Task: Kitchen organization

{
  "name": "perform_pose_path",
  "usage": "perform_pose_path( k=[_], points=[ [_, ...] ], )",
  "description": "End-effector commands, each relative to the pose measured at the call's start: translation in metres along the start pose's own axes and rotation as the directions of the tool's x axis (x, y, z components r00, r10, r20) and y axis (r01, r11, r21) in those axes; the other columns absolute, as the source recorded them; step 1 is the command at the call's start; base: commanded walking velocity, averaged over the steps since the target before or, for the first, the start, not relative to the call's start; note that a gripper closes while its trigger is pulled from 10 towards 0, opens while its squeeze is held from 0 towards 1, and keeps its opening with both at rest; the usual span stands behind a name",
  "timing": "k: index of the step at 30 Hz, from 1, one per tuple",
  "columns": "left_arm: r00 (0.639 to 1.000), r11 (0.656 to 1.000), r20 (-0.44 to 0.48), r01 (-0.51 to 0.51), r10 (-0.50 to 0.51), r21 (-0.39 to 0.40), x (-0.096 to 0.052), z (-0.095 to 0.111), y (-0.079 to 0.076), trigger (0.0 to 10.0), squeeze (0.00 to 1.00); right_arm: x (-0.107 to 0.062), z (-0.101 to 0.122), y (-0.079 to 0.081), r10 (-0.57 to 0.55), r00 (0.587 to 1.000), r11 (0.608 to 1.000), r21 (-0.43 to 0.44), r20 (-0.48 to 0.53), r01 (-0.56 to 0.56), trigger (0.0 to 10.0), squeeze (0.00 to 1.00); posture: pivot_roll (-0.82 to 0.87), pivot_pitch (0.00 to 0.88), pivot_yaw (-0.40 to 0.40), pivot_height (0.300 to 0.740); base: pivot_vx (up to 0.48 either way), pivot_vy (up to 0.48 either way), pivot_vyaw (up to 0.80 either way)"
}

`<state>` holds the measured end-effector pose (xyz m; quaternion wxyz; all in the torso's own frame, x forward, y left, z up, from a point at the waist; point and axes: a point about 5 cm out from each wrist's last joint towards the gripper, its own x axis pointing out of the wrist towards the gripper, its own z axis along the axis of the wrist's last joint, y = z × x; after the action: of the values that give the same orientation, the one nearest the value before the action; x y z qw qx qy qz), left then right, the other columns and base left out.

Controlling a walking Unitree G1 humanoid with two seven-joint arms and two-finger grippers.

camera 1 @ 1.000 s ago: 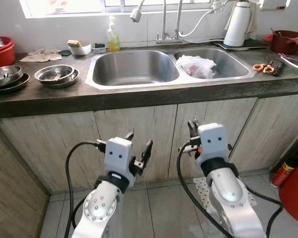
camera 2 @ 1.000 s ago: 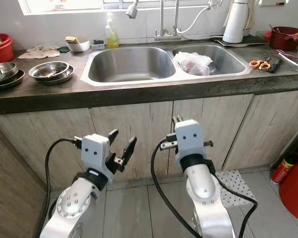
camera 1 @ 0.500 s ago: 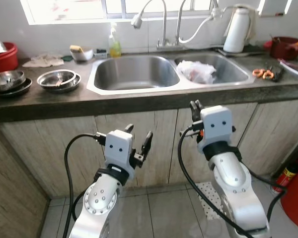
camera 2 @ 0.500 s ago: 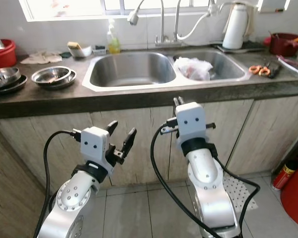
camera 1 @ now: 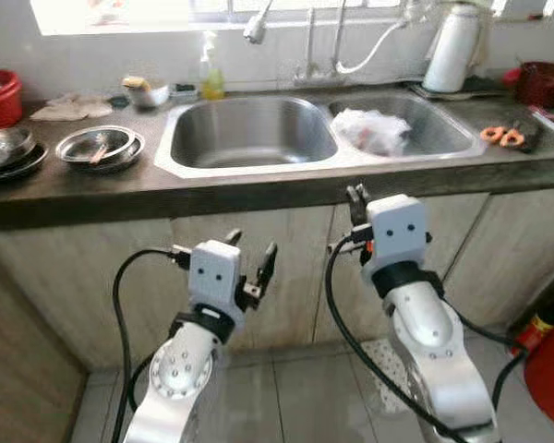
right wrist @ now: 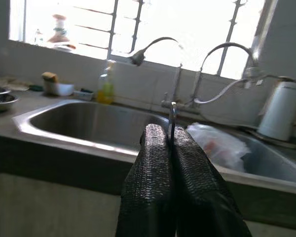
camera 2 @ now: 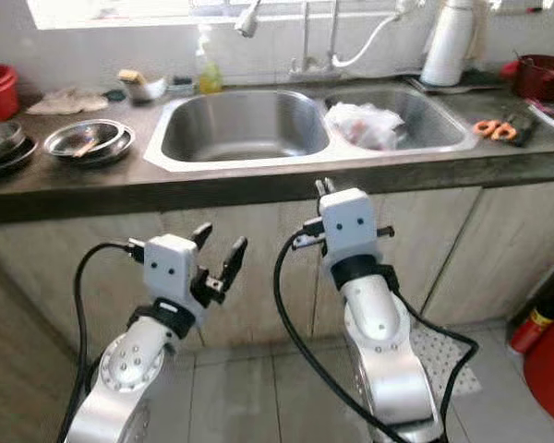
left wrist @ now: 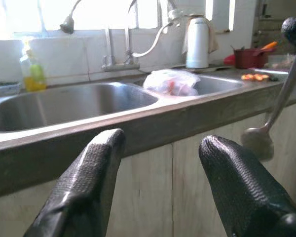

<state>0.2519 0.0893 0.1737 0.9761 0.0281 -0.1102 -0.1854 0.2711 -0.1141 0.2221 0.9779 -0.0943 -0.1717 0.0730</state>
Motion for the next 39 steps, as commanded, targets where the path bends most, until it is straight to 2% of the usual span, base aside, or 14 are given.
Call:
perform_pose_path(
  k=[1,13,19,24,31,39],
  points=[
    [1.000,1.000,-0.002,0.009,-0.009,0.002,0.001,0.000,-0.003,10.0,0.00,0.000,0.009,-0.003,-0.004,0.999,1.000,-0.012,0.049,0.005,10.0,0.00,0.14,0.000,-0.012,0.740,0.296,0.000,0.00],
    [1.000,1.000,-0.001,0.009,-0.009,0.006,0.001,0.000,-0.004,10.0,0.00,0.007,0.022,-0.005,0.009,0.993,0.999,-0.042,0.116,-0.004,10.0,0.00,0.14,0.000,-0.023,0.740,0.313,0.000,0.00],
    [1.000,1.000,0.003,0.000,0.000,0.008,0.001,0.001,-0.003,10.0,0.00,0.018,0.052,-0.005,0.038,0.961,0.998,-0.057,0.273,-0.023,10.0,0.00,0.15,0.003,-0.024,0.740,0.319,0.000,0.00],
    [1.000,1.000,0.004,-0.002,0.002,0.009,0.001,0.001,-0.003,10.0,0.00,0.021,0.060,-0.005,0.045,0.948,0.998,-0.044,0.314,-0.033,10.0,0.00,0.15,0.003,-0.026,0.740,0.317,0.000,0.00],
    [1.000,1.000,0.010,-0.001,0.001,0.021,0.002,0.002,-0.003,10.0,0.00,0.023,0.060,-0.002,0.075,0.942,0.997,-0.041,0.328,-0.065,10.0,0.00,0.15,0.005,-0.028,0.740,0.316,0.000,0.00],
    [1.000,1.000,0.004,-0.001,0.001,0.023,0.000,0.001,-0.002,10.0,0.00,0.022,0.056,-0.003,0.076,0.945,0.997,-0.044,0.318,-0.065,10.0,0.00,0.15,0.011,-0.026,0.740,0.318,0.000,0.68]
  ],
)
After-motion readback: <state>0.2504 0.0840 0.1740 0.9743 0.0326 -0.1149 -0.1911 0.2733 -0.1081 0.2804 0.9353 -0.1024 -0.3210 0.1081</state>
